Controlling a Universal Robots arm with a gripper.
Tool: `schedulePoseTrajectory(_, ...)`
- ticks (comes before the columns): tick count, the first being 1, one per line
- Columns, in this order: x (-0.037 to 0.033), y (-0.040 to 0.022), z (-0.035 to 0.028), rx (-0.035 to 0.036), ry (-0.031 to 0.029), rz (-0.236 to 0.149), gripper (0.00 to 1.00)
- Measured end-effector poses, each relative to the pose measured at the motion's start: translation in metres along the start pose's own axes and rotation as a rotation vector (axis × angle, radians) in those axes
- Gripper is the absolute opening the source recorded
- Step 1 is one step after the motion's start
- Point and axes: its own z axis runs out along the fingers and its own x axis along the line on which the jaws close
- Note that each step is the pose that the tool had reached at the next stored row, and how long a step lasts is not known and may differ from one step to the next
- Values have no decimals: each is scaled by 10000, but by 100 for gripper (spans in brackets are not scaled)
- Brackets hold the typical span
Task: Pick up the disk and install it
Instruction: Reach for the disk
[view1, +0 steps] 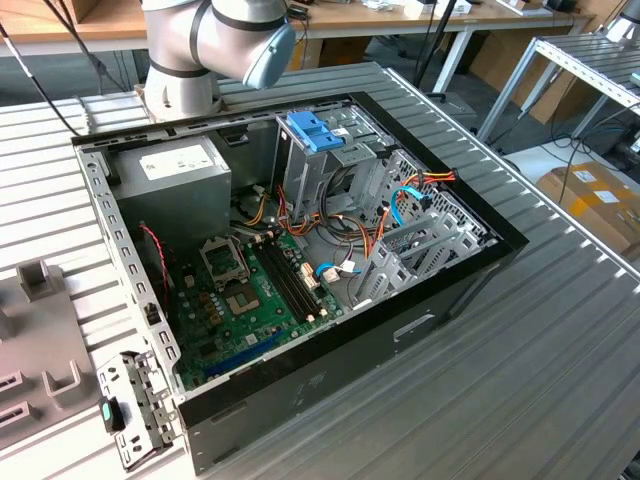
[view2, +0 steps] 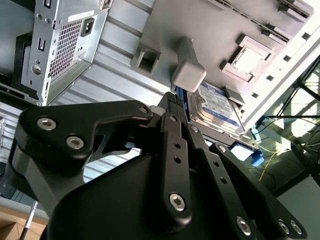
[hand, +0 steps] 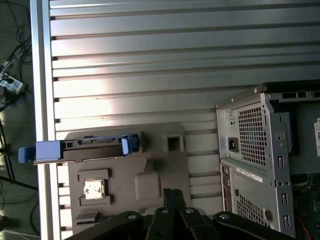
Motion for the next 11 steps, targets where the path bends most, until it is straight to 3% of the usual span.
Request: schedulePoseTrajectory(11, 128, -10, -3, 0, 0, 0, 11)
